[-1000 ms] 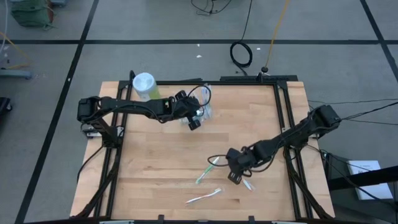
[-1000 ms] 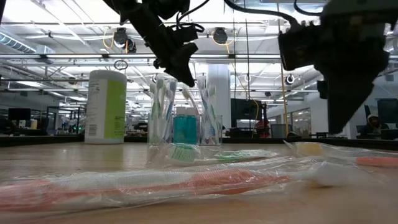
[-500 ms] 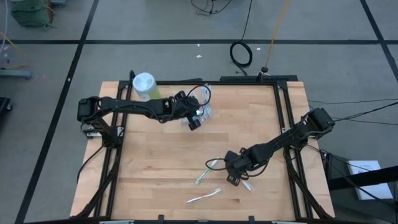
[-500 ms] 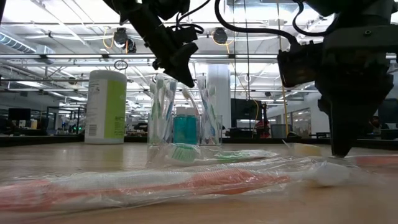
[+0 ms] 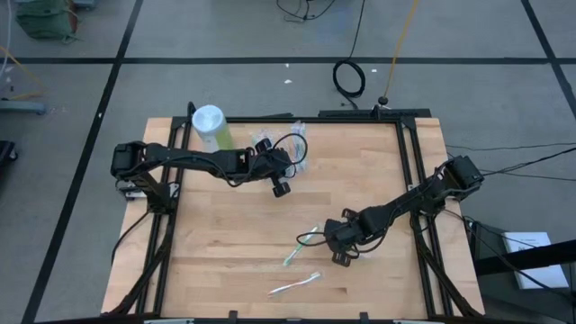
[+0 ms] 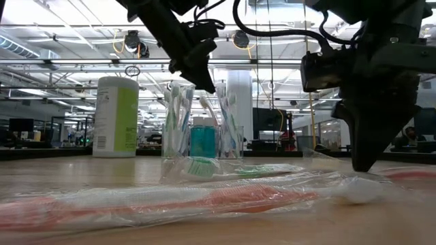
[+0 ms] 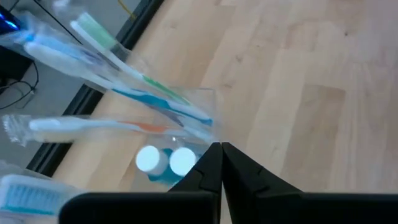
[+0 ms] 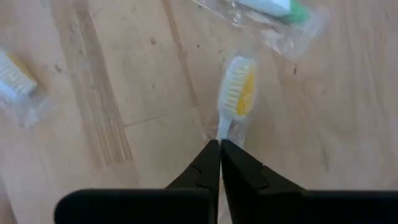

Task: Pick & Place toothbrushing station
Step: Put the orange toothbrush into the transparent organizer

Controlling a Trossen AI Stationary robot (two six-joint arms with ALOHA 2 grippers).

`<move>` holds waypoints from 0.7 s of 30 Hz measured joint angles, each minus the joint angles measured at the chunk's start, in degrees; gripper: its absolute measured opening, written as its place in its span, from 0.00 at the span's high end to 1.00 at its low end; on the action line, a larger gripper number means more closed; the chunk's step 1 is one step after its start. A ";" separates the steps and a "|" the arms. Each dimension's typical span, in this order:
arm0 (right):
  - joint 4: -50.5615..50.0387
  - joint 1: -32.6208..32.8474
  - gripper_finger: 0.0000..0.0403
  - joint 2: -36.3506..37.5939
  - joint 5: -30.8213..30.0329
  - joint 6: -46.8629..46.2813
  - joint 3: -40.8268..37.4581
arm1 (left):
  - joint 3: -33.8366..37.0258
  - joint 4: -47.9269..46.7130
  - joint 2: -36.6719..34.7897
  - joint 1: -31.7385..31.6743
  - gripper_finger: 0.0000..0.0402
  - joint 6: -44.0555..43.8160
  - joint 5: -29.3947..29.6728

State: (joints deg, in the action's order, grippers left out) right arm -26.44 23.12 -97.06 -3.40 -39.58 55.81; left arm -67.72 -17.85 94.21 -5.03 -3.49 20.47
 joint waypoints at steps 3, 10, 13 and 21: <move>-1.14 -0.43 0.99 0.04 -0.19 4.53 0.00 | 0.00 -1.61 0.00 0.84 0.99 0.01 0.01; -0.88 -2.07 1.00 1.99 -2.86 7.97 -0.17 | 0.00 -8.42 -0.35 3.29 0.95 -1.42 3.51; -0.26 -3.20 1.00 5.31 -4.36 9.06 -0.21 | 0.02 -11.67 -2.14 4.20 0.96 -3.19 8.83; 4.26 -7.14 1.00 15.29 -24.18 20.44 -0.15 | 0.02 -17.45 -10.28 5.02 0.96 -8.74 16.77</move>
State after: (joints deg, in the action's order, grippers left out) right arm -22.17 15.98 -81.77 -27.58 -19.14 55.66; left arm -67.70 -35.30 83.94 -0.01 -12.22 37.24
